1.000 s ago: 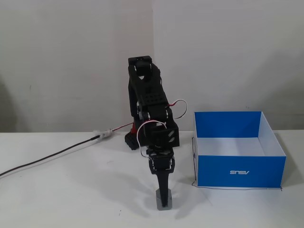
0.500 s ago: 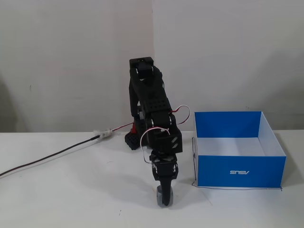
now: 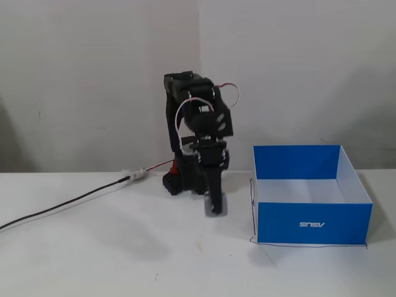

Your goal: Pick the gray block and keep it in the box.

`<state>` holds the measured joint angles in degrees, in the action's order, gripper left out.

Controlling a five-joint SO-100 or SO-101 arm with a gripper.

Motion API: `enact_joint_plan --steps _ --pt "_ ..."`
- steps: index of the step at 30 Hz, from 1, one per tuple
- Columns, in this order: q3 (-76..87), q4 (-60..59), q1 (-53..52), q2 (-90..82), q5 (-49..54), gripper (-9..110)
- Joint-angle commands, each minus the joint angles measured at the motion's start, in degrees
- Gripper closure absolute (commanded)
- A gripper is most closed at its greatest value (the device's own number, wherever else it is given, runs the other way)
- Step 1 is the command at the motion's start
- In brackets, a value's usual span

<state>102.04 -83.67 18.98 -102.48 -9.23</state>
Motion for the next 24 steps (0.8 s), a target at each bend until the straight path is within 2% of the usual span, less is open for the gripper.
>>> enact_joint_plan --steps 1,14,24 --pt "-2.81 -0.53 3.25 -10.9 0.62 101" --pt "2.2 -0.97 23.47 -30.23 0.26 101" --pt "10.28 4.39 37.18 -32.96 -0.26 101"
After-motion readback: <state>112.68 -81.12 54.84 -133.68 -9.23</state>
